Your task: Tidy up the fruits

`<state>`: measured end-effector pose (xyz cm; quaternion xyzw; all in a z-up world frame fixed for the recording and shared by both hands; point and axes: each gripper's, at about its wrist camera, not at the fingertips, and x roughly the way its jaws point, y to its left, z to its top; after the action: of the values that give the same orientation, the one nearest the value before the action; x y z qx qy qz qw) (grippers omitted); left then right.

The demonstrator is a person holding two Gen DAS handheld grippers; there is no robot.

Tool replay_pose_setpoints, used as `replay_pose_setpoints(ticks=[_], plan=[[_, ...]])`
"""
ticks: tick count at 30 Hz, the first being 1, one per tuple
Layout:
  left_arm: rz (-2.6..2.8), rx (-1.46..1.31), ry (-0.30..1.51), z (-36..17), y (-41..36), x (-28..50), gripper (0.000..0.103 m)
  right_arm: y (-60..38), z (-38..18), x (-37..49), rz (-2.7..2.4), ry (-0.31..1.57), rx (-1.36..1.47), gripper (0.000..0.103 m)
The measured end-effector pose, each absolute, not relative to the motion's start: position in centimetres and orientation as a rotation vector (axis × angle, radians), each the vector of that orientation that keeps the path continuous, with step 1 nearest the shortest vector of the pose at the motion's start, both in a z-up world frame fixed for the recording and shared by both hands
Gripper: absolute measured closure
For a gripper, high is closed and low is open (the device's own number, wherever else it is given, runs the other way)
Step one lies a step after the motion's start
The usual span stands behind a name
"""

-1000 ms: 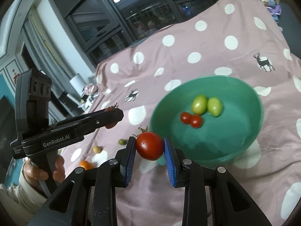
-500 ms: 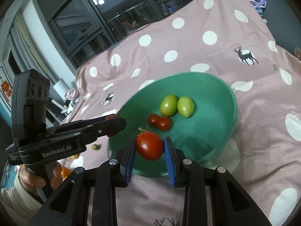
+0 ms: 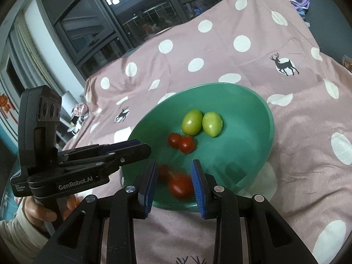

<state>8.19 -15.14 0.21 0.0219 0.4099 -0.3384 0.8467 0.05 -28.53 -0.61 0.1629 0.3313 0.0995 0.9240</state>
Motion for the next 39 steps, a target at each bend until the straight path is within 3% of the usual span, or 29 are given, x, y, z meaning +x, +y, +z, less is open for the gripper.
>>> replay_pose_setpoints(ticks=[2, 6, 10, 17, 23, 28, 39], plan=[[-0.719, 0.027, 0.851, 0.6, -14.7, 8.1, 0.055, -28.6, -0.6, 0.0, 0.207, 0.679, 0.342, 0.064], [-0.693, 0.004, 0.821, 1.6, -13.5, 7.7, 0.041, -28.7, -0.4, -0.3, 0.194, 0.671, 0.347, 0.062], [-0.649, -0.027, 0.809, 2.2, -11.2, 7.3, 0.033, -29.1, -0.3, -1.0, 0.186, 0.663, 0.370, 0.062], [-0.537, -0.113, 0.829, 2.3, -6.0, 6.1, 0.029, -28.6, 0.4, -2.1, 0.190, 0.656, 0.376, 0.061], [-0.425, -0.154, 0.835, 2.6, -0.9, 4.3, 0.013, -26.9, 1.4, -3.2, 0.226, 0.655, 0.346, 0.060], [-0.346, -0.199, 0.842, 2.2, 3.4, 2.5, 0.004, -24.7, 1.9, -3.9, 0.267, 0.668, 0.305, 0.051], [-0.268, -0.277, 0.857, 0.8, 8.7, -0.7, 0.001, -19.7, 1.6, -4.3, 0.368, 0.738, 0.204, 0.051]])
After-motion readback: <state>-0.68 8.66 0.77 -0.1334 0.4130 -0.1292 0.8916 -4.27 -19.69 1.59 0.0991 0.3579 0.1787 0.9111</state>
